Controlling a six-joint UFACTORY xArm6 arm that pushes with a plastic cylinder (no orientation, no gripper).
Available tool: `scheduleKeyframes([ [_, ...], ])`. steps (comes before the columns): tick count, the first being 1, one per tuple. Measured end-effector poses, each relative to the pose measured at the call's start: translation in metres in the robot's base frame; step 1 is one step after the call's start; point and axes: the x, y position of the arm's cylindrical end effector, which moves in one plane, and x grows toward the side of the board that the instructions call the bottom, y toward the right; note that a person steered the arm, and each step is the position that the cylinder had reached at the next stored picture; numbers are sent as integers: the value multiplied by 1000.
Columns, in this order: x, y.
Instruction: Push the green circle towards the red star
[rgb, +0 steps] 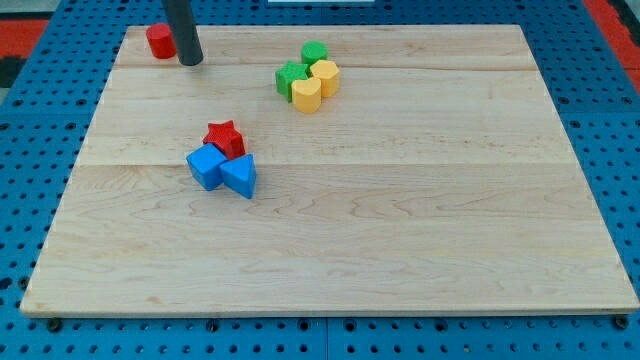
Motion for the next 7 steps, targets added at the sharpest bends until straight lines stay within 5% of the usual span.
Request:
scheduleKeyframes([
  [2, 0, 1],
  [4, 59, 43],
  [7, 97, 234],
])
